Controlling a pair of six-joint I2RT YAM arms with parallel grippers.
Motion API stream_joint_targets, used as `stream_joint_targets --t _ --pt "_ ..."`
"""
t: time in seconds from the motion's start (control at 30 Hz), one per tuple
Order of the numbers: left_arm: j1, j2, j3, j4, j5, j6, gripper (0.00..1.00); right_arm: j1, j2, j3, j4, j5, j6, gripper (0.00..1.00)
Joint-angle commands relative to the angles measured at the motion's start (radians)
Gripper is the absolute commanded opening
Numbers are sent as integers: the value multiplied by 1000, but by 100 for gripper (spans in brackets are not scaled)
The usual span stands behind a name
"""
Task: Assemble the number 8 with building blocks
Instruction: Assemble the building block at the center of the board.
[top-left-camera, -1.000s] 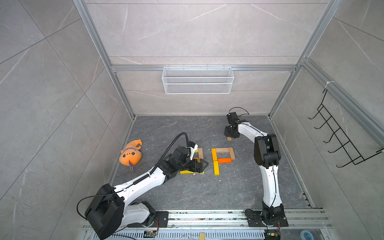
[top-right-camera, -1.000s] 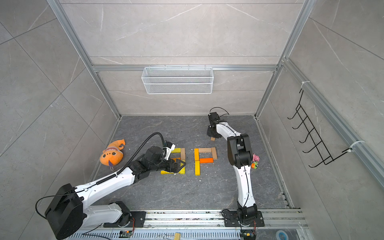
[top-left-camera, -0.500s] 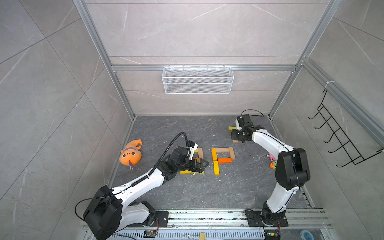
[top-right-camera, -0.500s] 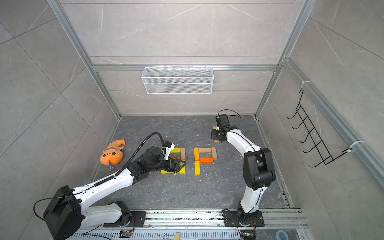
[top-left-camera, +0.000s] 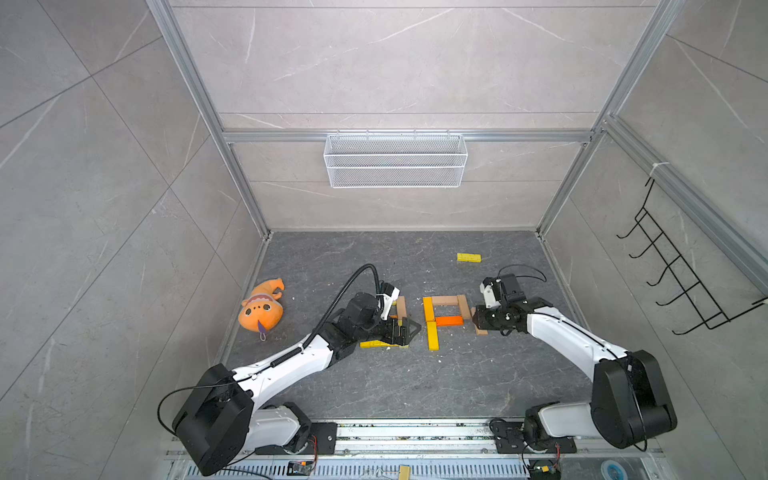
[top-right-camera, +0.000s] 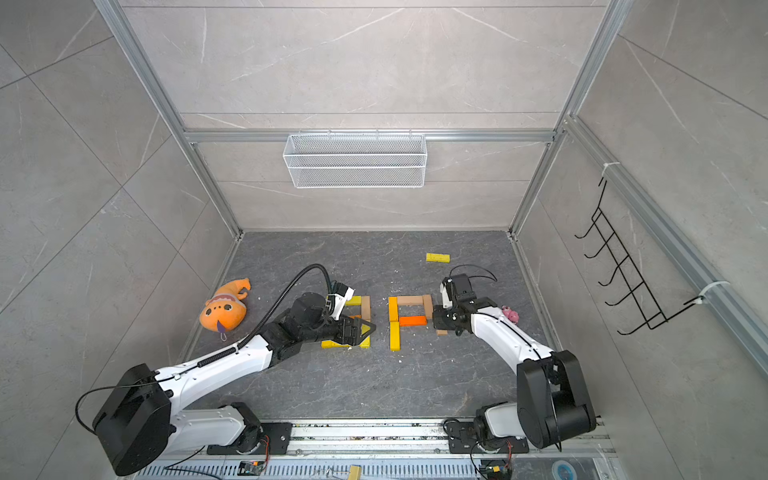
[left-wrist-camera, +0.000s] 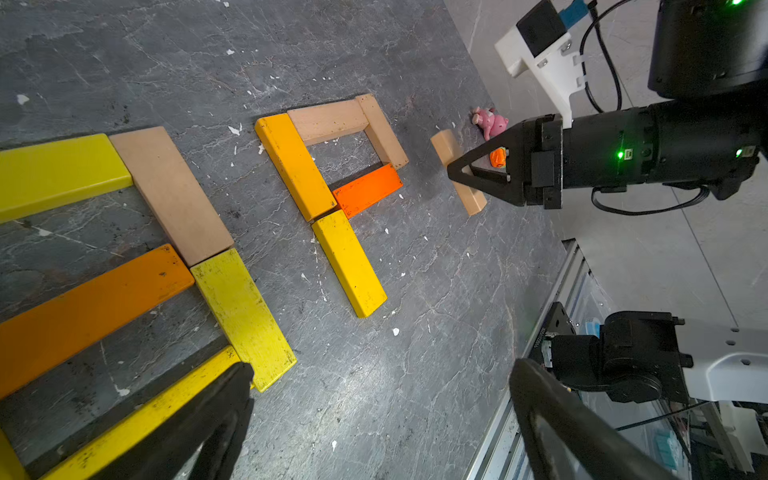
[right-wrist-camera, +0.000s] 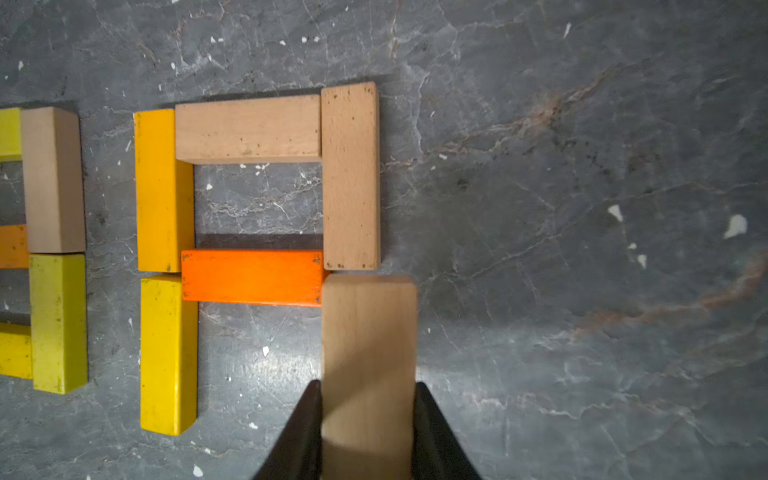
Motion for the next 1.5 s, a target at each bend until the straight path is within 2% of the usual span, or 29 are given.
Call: stream_joint_targets --t 0.0,0.5,0.87,1.1,1.37,1.47 --pt "-6 -5 -1 52 32 11 99 18 -22 -3 -1 3 7 28" --pt "-6 -14 -18 89 39 16 99 75 55 16 -127 100 27 29" --pt "-6 -3 -16 106 47 9 99 77 155 56 -134 67 -13 30" --pt "-6 7 -25 123 45 4 99 86 207 79 -161 55 0 37" --pt "-6 -3 -24 119 47 2 99 97 211 115 -217 67 13 54" --pt "-6 -10 -29 117 45 1 99 102 193 117 -236 74 26 56"
